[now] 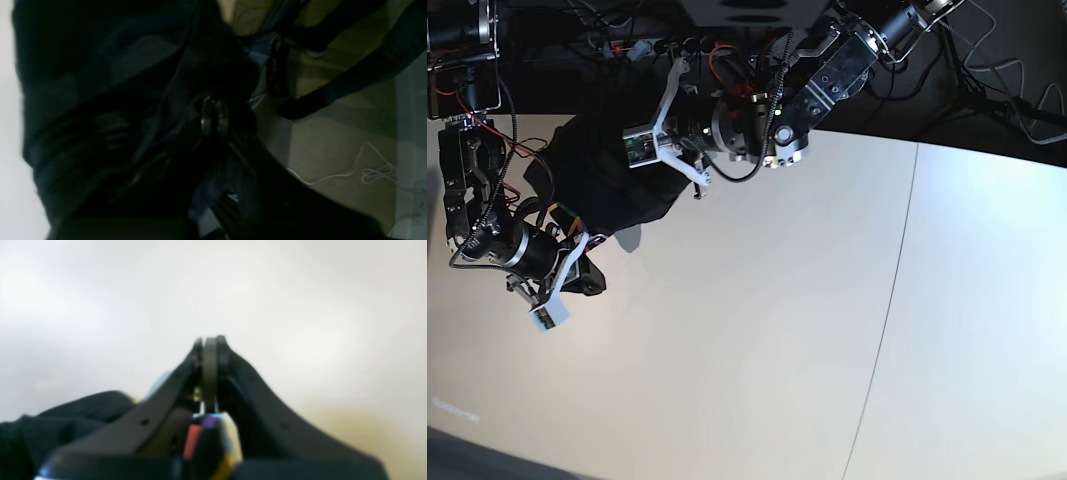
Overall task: Fold the T-shirt properly
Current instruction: 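Hold the bundle with both grippers and press the folds together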
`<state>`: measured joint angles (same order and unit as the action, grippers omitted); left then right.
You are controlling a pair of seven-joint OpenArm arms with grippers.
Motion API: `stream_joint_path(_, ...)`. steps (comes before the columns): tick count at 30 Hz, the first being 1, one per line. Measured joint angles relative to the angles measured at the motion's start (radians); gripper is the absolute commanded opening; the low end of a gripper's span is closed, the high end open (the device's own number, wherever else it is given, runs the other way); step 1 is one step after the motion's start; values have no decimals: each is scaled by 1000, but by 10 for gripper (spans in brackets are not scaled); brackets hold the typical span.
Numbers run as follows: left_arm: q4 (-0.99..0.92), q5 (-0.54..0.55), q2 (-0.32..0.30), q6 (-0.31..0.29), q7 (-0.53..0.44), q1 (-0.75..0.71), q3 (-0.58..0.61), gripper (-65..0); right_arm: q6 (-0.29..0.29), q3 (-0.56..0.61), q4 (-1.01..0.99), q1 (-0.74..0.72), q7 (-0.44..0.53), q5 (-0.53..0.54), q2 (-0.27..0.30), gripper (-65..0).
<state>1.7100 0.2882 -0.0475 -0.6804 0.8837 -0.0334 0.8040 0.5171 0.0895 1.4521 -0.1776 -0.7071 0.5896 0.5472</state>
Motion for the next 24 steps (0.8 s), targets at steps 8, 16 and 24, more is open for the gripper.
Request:
stream_joint_path(8,-179,-7,-2,2,-93,112,1,-650,0,40,0,3,-25,1,-1,-650)
stream_joint_path(16,-316,-68,0,-8,-187,232,4,-650,0,42,0,6,-88,1,8,-650)
stream_joint_path(24,-495,-124,-12,-9,-263,444,5,-650,0,41,0,5,-117,2,38,-650)
